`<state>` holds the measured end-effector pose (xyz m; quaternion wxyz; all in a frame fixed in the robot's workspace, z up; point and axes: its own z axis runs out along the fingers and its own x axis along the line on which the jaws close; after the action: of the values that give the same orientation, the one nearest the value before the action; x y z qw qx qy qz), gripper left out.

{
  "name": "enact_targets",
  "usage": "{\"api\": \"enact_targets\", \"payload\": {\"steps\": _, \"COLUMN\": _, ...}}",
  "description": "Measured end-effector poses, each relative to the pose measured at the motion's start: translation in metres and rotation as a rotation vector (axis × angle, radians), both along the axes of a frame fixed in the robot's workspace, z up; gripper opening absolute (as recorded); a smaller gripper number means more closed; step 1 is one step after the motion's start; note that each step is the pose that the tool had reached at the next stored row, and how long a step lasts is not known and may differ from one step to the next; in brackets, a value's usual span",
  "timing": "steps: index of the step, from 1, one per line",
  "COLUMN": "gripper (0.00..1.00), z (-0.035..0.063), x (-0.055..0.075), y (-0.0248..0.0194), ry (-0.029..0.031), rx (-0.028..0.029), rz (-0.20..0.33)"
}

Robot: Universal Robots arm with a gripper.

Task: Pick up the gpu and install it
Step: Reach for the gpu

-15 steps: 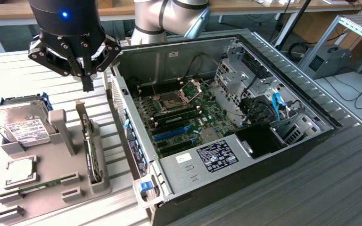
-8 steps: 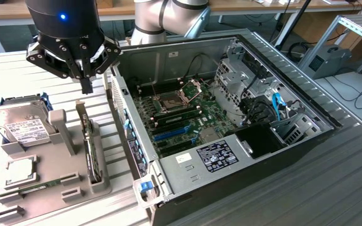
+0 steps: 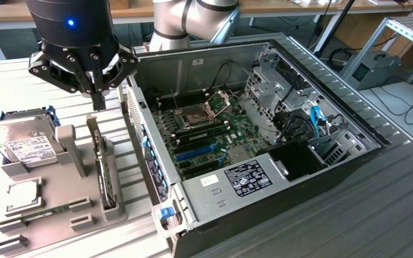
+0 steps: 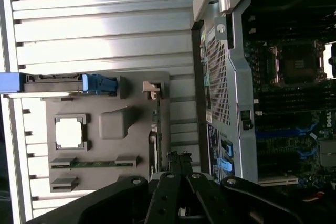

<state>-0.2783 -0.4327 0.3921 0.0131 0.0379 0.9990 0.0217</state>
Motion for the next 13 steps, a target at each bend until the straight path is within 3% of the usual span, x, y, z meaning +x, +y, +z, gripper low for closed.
{"api": "enact_targets", "payload": {"steps": 13, "gripper": 0.11, "z": -0.0003, "x": -0.0012, "y": -0.0084, "ry": -0.0001, "rx": 0.0001, "rz": 0.000}}
